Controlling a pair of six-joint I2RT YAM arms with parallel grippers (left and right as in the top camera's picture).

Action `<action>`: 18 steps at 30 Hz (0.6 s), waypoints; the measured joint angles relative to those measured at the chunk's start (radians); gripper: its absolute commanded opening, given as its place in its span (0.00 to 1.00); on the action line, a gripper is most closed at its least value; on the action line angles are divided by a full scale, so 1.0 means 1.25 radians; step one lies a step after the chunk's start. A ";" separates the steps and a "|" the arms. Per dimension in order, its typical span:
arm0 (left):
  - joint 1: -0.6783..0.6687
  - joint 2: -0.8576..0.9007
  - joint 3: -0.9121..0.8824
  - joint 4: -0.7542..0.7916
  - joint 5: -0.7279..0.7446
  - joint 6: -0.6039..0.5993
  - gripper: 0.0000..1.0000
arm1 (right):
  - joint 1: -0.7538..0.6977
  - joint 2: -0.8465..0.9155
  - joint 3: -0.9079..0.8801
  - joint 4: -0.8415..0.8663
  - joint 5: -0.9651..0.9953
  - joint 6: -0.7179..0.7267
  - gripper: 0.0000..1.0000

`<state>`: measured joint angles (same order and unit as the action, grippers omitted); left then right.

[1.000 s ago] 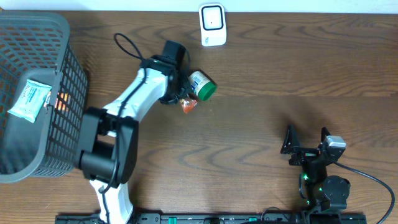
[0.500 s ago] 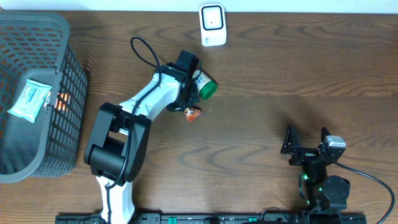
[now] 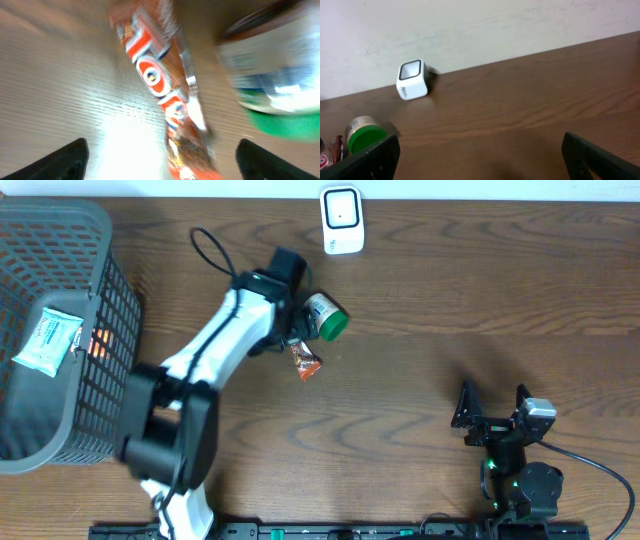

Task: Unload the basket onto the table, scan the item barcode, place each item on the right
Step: 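Carry the Top bar out and set it beside the jar, then move the left gripper back into the basket toward the Kleenex pack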

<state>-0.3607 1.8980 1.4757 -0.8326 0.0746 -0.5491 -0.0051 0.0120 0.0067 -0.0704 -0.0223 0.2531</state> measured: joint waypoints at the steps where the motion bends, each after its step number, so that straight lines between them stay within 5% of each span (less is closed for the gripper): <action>1: 0.006 -0.026 0.013 -0.004 -0.001 0.009 0.98 | 0.000 0.000 0.000 0.000 0.000 0.000 0.99; 9: 0.104 -0.324 0.117 -0.001 -0.040 0.134 0.98 | 0.000 0.000 0.000 0.000 0.000 0.000 0.99; 18: 0.357 -0.575 0.124 -0.004 -0.140 0.173 0.98 | 0.000 0.000 0.000 0.000 0.000 0.000 0.99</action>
<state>0.0860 1.1797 1.6302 -0.8379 -0.1001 -0.3332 -0.0051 0.0120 0.0067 -0.0708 -0.0223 0.2531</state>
